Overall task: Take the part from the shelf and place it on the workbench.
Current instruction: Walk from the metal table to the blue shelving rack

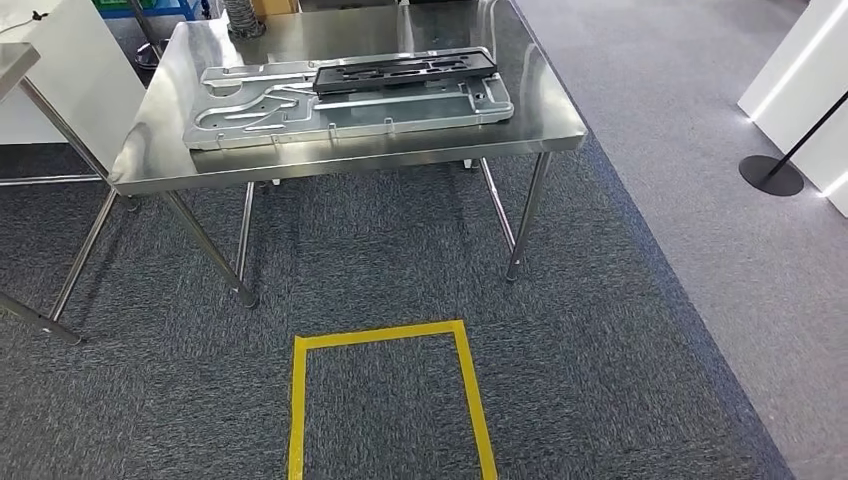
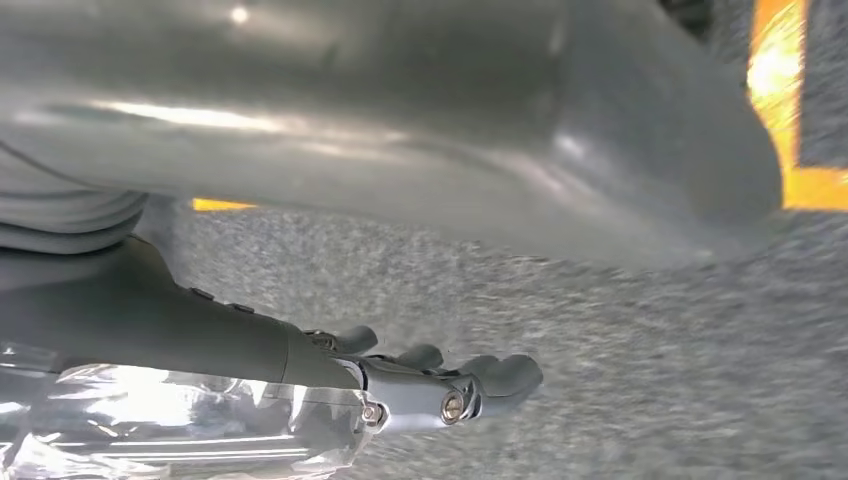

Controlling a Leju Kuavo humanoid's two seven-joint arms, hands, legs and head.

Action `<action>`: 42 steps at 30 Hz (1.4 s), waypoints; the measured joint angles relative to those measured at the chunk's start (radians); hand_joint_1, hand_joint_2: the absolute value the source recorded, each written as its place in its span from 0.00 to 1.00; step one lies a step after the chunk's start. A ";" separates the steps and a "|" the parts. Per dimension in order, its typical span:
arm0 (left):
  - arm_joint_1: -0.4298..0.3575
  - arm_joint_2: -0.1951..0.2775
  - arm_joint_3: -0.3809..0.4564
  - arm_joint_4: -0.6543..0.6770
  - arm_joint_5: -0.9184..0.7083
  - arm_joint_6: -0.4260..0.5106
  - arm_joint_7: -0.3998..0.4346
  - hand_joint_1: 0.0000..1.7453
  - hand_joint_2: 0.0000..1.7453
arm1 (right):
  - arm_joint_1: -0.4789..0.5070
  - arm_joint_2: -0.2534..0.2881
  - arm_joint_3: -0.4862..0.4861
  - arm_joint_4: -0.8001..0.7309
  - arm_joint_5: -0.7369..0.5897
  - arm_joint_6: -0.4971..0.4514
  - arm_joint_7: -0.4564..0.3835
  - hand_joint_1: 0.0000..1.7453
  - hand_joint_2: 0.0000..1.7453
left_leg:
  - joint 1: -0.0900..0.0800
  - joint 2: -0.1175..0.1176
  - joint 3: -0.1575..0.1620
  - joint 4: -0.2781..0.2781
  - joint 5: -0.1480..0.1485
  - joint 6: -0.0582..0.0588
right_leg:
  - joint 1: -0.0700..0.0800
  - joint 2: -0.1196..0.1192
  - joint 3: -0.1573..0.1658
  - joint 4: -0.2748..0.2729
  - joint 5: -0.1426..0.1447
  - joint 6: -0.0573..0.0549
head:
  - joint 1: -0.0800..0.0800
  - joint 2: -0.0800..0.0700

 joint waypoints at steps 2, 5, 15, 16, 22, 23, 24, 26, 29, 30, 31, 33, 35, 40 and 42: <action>0.000 0.000 0.000 0.000 -0.002 0.001 -0.001 0.00 0.00 | 0.001 0.000 0.000 0.000 0.000 0.000 0.000 0.00 0.00 | 0.002 0.000 -0.002 0.115 -0.032 -0.004 | 0.001 -0.001 -0.043 0.009 0.027 0.002 | 0.000 0.000; -0.001 0.000 -0.002 0.000 -0.015 0.015 -0.006 0.00 0.00 | 0.000 0.001 0.000 0.000 0.000 0.000 -0.001 0.00 0.00 | 0.003 0.000 0.098 0.073 0.046 -0.001 | 0.001 -0.001 -0.111 0.036 0.060 0.009 | 0.000 0.000; -0.006 0.001 -0.005 0.000 -0.013 0.040 0.007 0.00 0.00 | 0.005 0.003 -0.005 0.001 0.001 0.002 -0.003 0.00 0.00 | -0.006 0.005 0.233 -0.218 0.033 0.061 | -0.007 0.007 -0.213 0.213 -0.049 0.062 | 0.000 0.000; -0.006 0.001 -0.004 0.000 -0.009 0.043 0.016 0.00 0.00 | 0.006 0.003 -0.005 0.001 0.003 0.003 -0.005 0.00 0.00 | -0.008 0.006 0.218 -0.217 0.044 0.062 | -0.008 0.007 -0.228 0.279 -0.083 0.064 | 0.000 0.000; -0.006 0.000 -0.002 0.000 -0.004 0.056 0.045 0.00 0.00 | 0.004 0.001 -0.005 0.001 0.004 0.016 -0.023 0.00 0.00 | -0.018 0.008 0.144 -0.198 0.095 0.054 | 0.001 0.007 -0.044 0.148 -0.007 0.039 | 0.000 0.000; -0.006 -0.001 -0.002 0.000 -0.004 0.056 0.047 0.00 0.00 | 0.002 0.000 -0.005 0.001 0.001 0.020 -0.027 0.00 0.00 | -0.019 0.008 0.138 -0.194 0.101 0.050 | 0.005 0.006 0.001 0.078 -0.021 0.032 | 0.000 0.000; -0.006 -0.001 -0.002 0.000 -0.006 0.057 0.048 0.00 0.00 | 0.000 0.000 -0.005 0.001 -0.004 0.028 -0.030 0.00 0.00 | -0.020 0.009 0.134 -0.191 0.107 0.045 | 0.008 0.005 0.027 0.035 -0.035 0.026 | 0.000 0.000; -0.007 -0.001 -0.002 0.000 -0.011 0.057 0.052 0.00 0.00 | -0.001 0.000 -0.009 0.002 -0.023 0.055 -0.028 0.00 0.00 | -0.020 0.011 0.126 -0.187 0.116 0.033 | 0.007 0.004 0.030 0.009 -0.037 0.016 | 0.000 0.000; -0.005 0.001 -0.002 0.000 -0.020 0.057 0.060 0.00 0.00 | 0.000 0.002 -0.024 0.003 -0.051 0.094 0.007 0.00 0.50 | -0.016 0.003 0.088 -0.101 0.052 0.017 | 0.000 0.000 0.016 0.001 -0.017 -0.001 | 0.000 0.000; -0.005 0.001 -0.002 0.000 -0.022 0.056 0.062 0.00 0.00 | 0.000 0.002 -0.029 0.003 -0.055 0.100 0.020 0.00 0.75 | -0.013 0.000 0.061 -0.033 0.009 0.012 | 0.000 -0.001 0.007 0.003 -0.012 -0.003 | 0.000 0.000; -0.004 0.001 -0.002 0.000 -0.022 0.056 0.064 0.00 0.00 | 0.000 0.002 -0.033 0.003 -0.057 0.104 0.030 0.00 1.00 | -0.010 0.000 0.034 0.039 -0.029 0.008 | 0.001 -0.002 -0.002 0.005 -0.007 -0.004 | 0.000 0.000; -0.003 0.001 -0.001 0.000 -0.021 0.056 0.069 0.00 0.00 | 0.002 0.003 -0.038 0.003 -0.058 0.108 0.045 0.00 1.00 | -0.004 0.000 0.018 0.112 -0.052 0.000 | 0.001 -0.001 -0.018 0.013 -0.001 -0.002 | 0.000 0.000; -0.002 0.002 -0.001 0.000 -0.021 0.058 0.072 0.00 0.00 | 0.002 0.004 -0.041 0.003 -0.056 0.110 0.054 0.00 1.00 | 0.000 0.000 0.081 0.029 -0.006 -0.002 | 0.000 0.000 -0.028 0.023 0.002 0.002 | 0.000 0.000; -0.004 0.005 0.002 0.000 -0.020 0.062 0.077 0.00 0.00 | 0.001 0.007 -0.045 0.004 -0.054 0.116 0.064 0.00 1.00 | -0.004 -0.003 0.199 -0.177 0.041 0.024 | 0.004 0.000 -0.047 0.047 0.004 0.026 | 0.000 0.000; -0.004 0.005 0.004 0.000 -0.020 0.062 0.078 0.00 0.00 | 0.000 0.007 -0.048 0.004 -0.054 0.118 0.064 0.00 1.00 | -0.001 -0.002 0.194 -0.183 0.046 0.037 | 0.003 0.002 -0.053 0.056 -0.001 0.037 | 0.000 0.000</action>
